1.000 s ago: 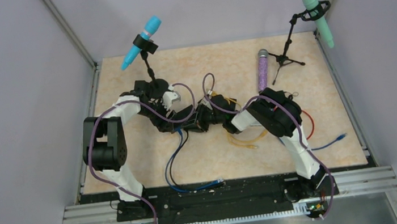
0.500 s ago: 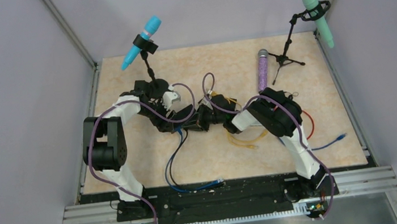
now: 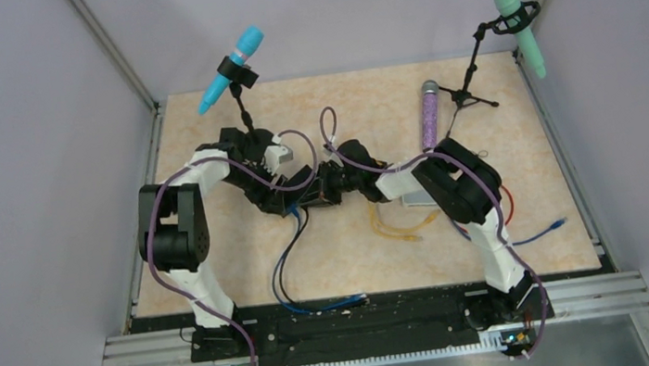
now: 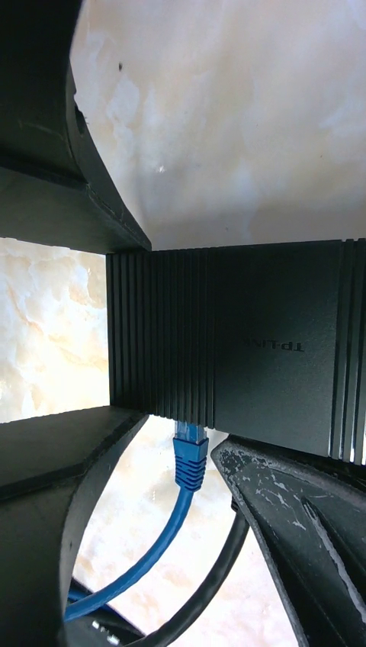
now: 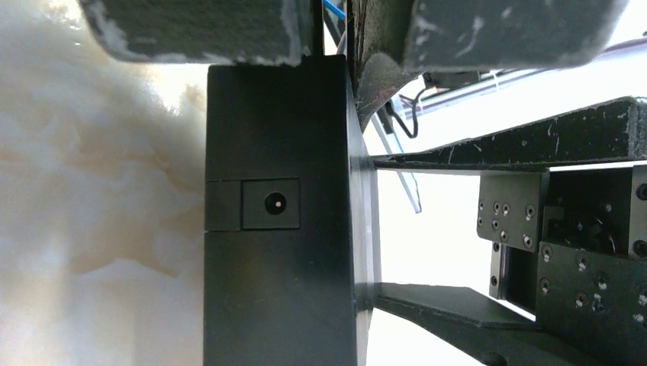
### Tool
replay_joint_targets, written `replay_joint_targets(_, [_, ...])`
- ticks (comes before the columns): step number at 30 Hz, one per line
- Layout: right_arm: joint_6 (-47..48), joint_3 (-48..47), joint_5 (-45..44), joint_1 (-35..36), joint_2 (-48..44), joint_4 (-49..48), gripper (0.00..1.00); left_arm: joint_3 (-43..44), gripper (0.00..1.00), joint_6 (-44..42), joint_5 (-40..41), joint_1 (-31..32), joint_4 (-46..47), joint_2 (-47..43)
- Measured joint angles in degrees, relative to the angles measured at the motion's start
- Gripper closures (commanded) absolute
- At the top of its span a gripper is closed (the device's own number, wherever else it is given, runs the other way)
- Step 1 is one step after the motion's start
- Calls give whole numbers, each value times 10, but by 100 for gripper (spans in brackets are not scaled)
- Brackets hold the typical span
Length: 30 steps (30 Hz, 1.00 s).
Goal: Pull the plug from the switch port
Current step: Pull the connector from the switch port.
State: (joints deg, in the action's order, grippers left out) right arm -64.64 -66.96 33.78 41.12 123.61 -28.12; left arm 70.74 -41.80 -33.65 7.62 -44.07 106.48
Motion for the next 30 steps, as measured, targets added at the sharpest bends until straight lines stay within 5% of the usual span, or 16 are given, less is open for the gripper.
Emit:
replay_joint_targets(23, [121, -21, 167, 8, -19, 113, 100, 0, 100, 33, -41, 5, -63, 9])
replay_joint_targets(30, [157, -17, 129, 7, -52, 165, 100, -2, 100, 34, -46, 9, -62, 10])
